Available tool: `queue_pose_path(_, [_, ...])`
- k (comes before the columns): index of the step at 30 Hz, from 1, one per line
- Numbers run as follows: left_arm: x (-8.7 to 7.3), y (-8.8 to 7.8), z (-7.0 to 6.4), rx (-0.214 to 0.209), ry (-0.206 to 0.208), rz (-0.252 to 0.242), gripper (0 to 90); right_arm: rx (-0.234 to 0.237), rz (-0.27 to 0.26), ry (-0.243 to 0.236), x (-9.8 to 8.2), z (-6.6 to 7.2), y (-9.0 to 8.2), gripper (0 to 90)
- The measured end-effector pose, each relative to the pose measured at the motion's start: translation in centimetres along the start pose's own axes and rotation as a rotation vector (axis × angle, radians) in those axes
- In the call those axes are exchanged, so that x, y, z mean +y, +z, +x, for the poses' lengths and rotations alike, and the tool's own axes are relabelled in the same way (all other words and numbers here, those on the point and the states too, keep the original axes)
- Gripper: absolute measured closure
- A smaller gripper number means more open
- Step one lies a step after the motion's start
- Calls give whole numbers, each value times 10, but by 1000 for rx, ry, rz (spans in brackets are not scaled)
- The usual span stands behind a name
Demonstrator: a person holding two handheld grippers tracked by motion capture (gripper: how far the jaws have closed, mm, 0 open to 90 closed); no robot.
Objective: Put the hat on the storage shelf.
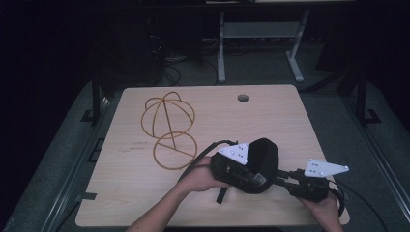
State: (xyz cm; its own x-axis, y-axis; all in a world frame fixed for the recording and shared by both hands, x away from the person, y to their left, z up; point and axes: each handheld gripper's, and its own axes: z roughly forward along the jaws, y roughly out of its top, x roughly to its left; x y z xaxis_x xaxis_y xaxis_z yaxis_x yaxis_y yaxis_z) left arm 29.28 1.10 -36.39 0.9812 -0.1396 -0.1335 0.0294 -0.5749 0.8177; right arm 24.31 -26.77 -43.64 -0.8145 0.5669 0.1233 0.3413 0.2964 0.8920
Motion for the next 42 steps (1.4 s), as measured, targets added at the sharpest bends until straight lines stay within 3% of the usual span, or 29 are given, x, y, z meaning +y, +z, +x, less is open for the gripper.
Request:
queue_pose_path(1, [-1, -1, 2, 2, -3, 3, 819, -2, 0, -4, 0, 0, 3, 810])
queue_pose_path(6, [-2, -4, 2, 20, -8, 7, 806, -3, -11, 8, 1, -2, 5, 839])
queue_pose_path(8, [-3, -5, 0, 49, -11, 12, 767, -7, -15, 20, 0, -3, 4, 846])
queue_pose_path(11, [-2, -8, -5, 98, -6, 34, 636, -22, -19, 28, 1, -3, 1, 852])
queue_pose_path(20, [-8, -18, -9, 197, -12, 85, 495, -28, -30, 32, 4, -2, -3, 861])
queue_pose_path(31, [-22, -43, -18, 293, -24, 65, 451, -11, -102, 55, 23, -2, -8, 874])
queue_pose_path(40, [-48, -58, -25, 375, -51, 51, 415, -64, -101, 0, 48, -3, -25, 877])
queue_pose_path(42, [-50, -58, -26, 377, -52, 49, 413, -69, -104, -5, 52, -4, -27, 878])
